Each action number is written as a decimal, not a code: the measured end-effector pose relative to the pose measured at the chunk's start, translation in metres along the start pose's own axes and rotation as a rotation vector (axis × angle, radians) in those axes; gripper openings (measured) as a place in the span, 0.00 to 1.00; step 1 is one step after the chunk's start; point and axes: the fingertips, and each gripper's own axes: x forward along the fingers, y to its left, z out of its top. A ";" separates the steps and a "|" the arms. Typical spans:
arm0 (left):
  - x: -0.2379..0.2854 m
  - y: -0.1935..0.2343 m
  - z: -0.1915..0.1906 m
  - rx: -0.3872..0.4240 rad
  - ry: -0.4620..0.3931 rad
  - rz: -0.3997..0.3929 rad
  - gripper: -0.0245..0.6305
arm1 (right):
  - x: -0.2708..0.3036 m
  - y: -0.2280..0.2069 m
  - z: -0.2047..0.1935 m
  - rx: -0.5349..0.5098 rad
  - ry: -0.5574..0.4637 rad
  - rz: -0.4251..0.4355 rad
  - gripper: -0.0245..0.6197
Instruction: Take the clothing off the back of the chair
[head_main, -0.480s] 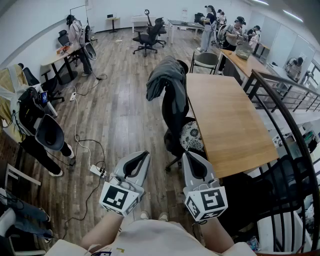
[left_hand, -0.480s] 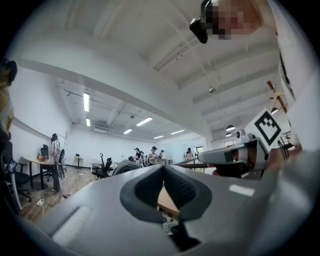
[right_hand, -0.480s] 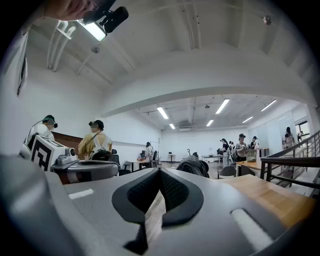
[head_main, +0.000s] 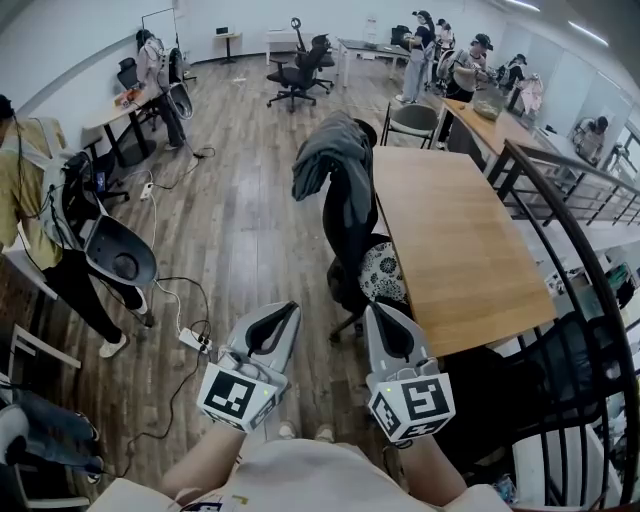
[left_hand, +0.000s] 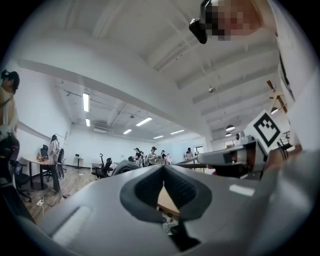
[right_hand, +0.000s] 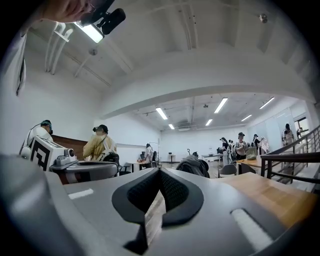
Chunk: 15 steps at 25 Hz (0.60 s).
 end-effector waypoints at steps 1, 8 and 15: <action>0.001 -0.001 0.000 0.001 0.002 -0.001 0.03 | 0.000 -0.001 0.000 0.001 -0.001 0.000 0.04; 0.006 -0.006 0.003 -0.027 0.009 -0.024 0.03 | -0.001 -0.003 0.000 -0.009 0.007 -0.001 0.04; 0.015 -0.015 0.000 -0.022 0.014 -0.019 0.03 | -0.001 -0.013 -0.005 -0.007 0.013 0.015 0.04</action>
